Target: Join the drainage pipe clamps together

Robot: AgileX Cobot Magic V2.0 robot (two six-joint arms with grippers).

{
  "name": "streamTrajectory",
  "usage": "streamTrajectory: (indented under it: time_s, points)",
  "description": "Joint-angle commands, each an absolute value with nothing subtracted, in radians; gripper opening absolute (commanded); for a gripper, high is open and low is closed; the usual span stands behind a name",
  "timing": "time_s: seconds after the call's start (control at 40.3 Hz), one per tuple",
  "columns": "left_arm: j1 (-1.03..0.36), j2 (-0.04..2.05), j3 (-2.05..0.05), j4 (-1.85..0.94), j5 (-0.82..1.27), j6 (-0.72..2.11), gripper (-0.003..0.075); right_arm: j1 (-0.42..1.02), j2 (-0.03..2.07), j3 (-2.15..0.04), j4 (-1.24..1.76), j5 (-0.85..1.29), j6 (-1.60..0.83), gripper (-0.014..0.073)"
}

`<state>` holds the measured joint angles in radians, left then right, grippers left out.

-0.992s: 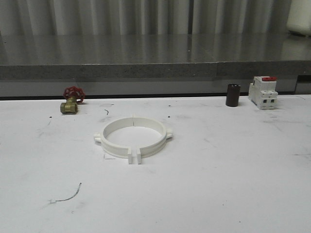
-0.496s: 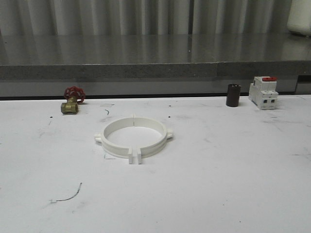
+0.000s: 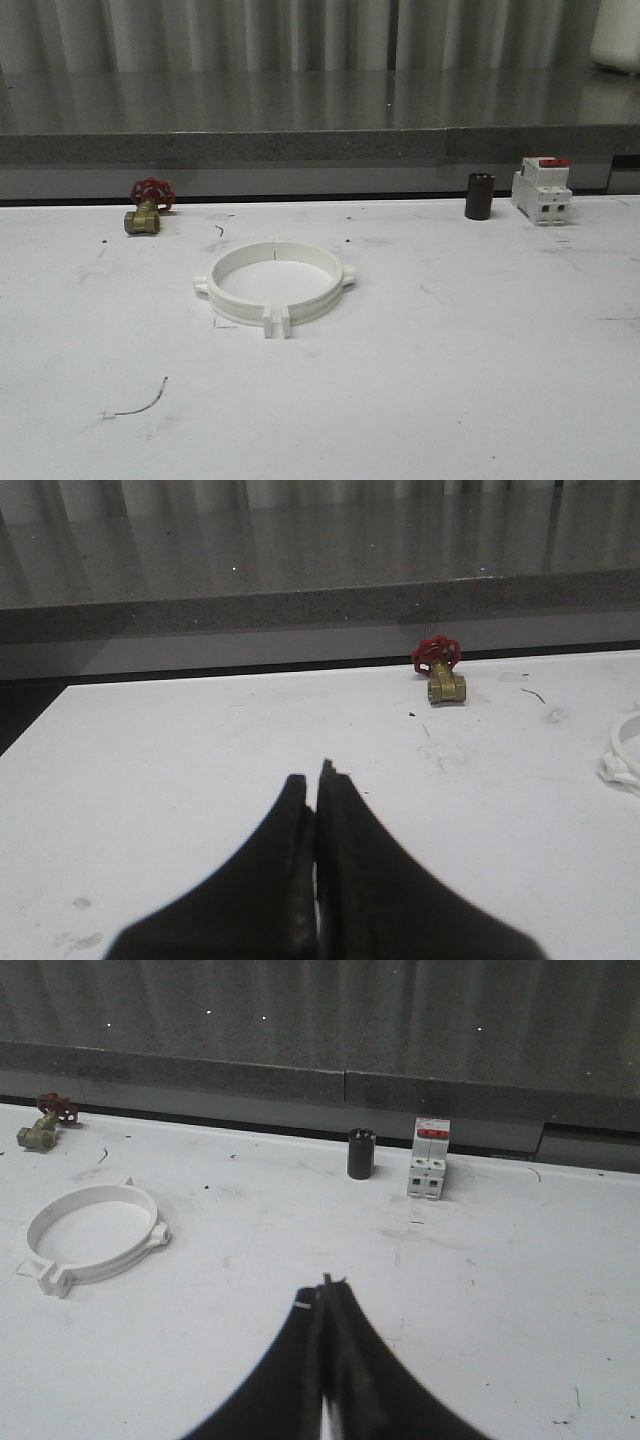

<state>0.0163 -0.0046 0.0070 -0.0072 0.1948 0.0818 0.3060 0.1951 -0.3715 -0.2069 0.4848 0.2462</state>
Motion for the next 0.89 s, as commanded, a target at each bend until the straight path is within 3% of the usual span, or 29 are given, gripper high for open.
streamTrajectory:
  time_s: [0.0,0.719,0.868]
  points:
    - [0.018,-0.023,0.006,-0.017,0.115,0.079,-0.0020,0.303,0.206,-0.397,-0.224,0.404,0.239,-0.0062]
    - [0.018,-0.023,0.006,-0.017,0.115,0.079,-0.0020,0.303,0.206,-0.397,-0.240,0.400,0.239,-0.0062]
    - [0.018,-0.023,0.006,-0.017,0.115,0.079,-0.0020,0.237,0.188,-0.322,-0.240,0.298,0.172,-0.0062]
